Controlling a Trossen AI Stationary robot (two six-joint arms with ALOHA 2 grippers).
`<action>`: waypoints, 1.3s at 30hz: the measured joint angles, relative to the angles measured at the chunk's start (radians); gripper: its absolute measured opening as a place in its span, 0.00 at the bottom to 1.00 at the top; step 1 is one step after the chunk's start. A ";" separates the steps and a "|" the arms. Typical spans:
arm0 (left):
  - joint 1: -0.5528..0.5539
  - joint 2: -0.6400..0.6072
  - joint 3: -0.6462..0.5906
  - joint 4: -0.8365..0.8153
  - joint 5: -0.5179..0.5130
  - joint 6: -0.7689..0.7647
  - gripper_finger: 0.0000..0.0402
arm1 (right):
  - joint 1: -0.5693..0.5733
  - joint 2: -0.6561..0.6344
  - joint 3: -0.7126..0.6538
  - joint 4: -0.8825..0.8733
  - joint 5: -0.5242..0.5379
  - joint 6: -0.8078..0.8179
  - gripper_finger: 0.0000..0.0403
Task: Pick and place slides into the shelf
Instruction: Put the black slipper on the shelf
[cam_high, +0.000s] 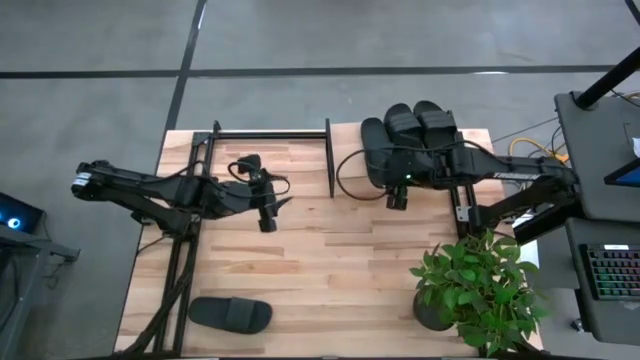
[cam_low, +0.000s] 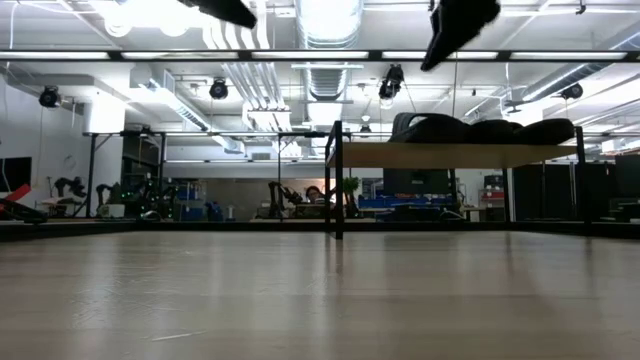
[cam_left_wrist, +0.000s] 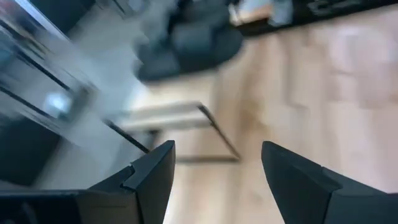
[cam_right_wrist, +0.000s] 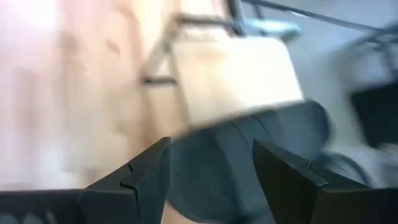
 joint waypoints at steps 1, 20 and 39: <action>0.000 -0.003 0.008 -0.052 0.037 -0.072 0.56 | 0.003 -0.005 0.012 0.005 -0.035 0.012 0.53; -0.300 0.040 -0.059 -0.537 0.687 -1.725 0.56 | 0.015 -0.046 0.005 0.119 -0.047 -0.034 0.53; -0.754 0.345 -0.071 -0.417 0.535 -2.445 0.56 | 0.015 -0.045 -0.001 0.128 -0.047 -0.003 0.53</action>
